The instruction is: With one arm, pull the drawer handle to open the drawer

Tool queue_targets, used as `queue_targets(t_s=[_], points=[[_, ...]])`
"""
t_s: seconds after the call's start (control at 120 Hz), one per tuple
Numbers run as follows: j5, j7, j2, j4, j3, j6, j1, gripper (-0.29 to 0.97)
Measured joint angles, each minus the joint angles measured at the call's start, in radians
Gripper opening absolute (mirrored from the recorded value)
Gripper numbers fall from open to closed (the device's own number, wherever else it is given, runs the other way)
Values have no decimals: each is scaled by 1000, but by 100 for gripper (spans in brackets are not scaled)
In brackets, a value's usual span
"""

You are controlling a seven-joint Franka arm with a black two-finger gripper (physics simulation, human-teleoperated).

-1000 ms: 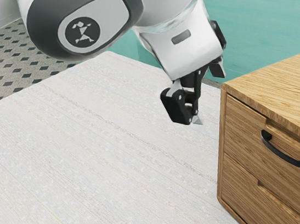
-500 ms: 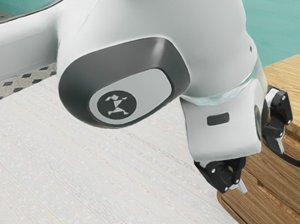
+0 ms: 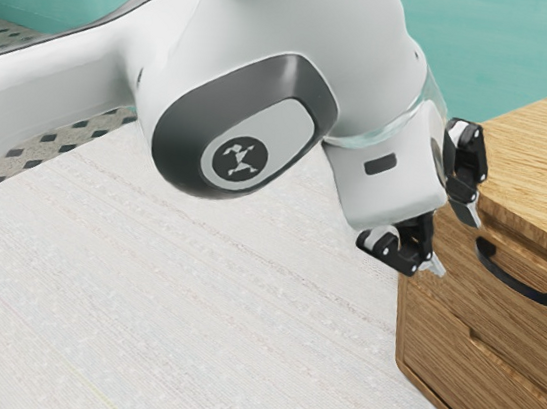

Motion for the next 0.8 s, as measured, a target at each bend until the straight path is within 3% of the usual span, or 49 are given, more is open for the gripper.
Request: queue_targets(t_s=[0.367,0.8], points=[[-3,11,14,2,-1,65,82,29],[-9,10,10,-12,-6,74,-40,29]])
